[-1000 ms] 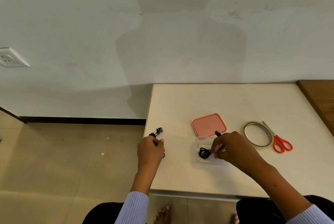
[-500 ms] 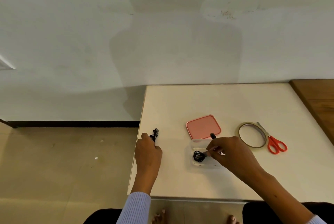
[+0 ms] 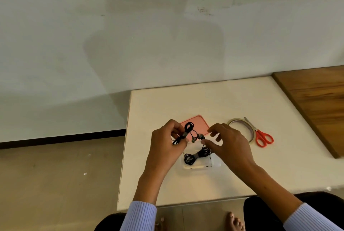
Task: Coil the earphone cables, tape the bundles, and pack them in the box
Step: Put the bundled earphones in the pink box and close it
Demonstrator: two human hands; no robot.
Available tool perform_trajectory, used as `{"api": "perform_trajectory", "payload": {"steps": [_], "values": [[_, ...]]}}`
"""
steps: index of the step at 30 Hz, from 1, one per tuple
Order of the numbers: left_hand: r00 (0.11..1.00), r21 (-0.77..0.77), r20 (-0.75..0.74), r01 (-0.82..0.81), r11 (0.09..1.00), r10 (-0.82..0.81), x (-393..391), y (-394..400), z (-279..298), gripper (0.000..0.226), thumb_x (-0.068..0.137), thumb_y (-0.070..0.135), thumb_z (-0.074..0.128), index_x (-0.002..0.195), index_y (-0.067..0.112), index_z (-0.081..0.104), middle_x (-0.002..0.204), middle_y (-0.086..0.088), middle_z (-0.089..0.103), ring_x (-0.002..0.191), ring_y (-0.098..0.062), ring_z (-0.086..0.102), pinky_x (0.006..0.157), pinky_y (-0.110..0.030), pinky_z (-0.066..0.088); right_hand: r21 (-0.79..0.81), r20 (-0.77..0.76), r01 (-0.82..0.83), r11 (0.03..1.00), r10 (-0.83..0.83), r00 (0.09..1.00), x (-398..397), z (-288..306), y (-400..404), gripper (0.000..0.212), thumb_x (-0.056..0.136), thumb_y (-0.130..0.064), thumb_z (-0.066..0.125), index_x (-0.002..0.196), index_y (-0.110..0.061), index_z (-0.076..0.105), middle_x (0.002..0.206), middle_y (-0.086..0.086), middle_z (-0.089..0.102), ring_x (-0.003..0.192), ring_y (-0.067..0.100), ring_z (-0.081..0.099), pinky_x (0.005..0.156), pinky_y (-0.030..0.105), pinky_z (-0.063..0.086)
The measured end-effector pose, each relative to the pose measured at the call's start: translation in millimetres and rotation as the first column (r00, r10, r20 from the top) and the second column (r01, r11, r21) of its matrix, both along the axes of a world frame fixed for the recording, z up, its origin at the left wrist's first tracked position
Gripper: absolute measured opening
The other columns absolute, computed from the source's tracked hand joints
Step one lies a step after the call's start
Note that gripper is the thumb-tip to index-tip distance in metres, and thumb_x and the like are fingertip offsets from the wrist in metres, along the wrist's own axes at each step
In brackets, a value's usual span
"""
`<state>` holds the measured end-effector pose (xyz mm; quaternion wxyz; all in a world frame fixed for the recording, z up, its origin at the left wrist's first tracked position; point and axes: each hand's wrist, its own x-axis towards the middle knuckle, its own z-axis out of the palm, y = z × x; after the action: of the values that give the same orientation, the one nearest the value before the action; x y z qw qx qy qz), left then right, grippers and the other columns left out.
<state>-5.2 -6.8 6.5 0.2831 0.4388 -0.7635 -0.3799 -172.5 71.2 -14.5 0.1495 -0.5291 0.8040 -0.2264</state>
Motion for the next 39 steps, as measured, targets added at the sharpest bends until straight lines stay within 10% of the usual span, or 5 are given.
{"api": "perform_trajectory", "payload": {"steps": [10,15,28,39], "values": [[0.999,0.01,0.026,-0.023,1.0,0.023,-4,-1,-2,0.02,0.076,0.011,0.075,0.085,0.021,0.06,0.081,0.01,0.066,0.076,0.001,0.06,0.062,-0.005,0.043,-0.067,-0.056,-0.115,0.991,0.111,0.992,6,5,1,0.015,0.085,-0.03,0.067,0.099,-0.03,0.071,0.092,-0.017,0.065,0.085,0.004,0.055,0.063,0.019,0.043],[0.999,0.047,0.018,0.031,0.998,-0.032,0,0,-1,0.02,0.075,0.01,0.075,0.086,0.02,0.062,0.083,0.011,0.067,0.078,0.003,0.06,0.064,-0.005,0.043,0.168,0.075,-0.328,0.93,0.32,0.945,-13,14,18,0.025,0.08,-0.019,0.065,0.099,-0.035,0.071,0.099,-0.02,0.069,0.091,-0.003,0.061,0.082,0.021,0.052],[0.921,0.171,0.227,0.281,0.944,-0.316,-15,21,-11,0.01,0.077,0.013,0.074,0.085,0.017,0.071,0.108,0.005,0.069,0.093,-0.002,0.06,0.066,0.003,0.037,-0.019,0.208,-0.023,1.0,0.026,0.978,-30,8,11,0.023,0.082,-0.004,0.06,0.081,-0.023,0.074,0.079,-0.012,0.071,0.078,0.003,0.066,0.078,0.029,0.055],[0.971,0.188,0.064,-0.236,0.953,0.228,-3,0,-25,0.008,0.09,0.017,0.06,0.091,0.013,0.066,0.088,0.003,0.067,0.084,-0.008,0.061,0.062,-0.001,0.04,0.032,0.173,0.041,0.999,-0.046,0.984,-35,-12,-23,0.021,0.09,-0.009,0.054,0.105,-0.014,0.069,0.104,0.0,0.07,0.089,0.011,0.062,0.071,0.011,0.042]]}}
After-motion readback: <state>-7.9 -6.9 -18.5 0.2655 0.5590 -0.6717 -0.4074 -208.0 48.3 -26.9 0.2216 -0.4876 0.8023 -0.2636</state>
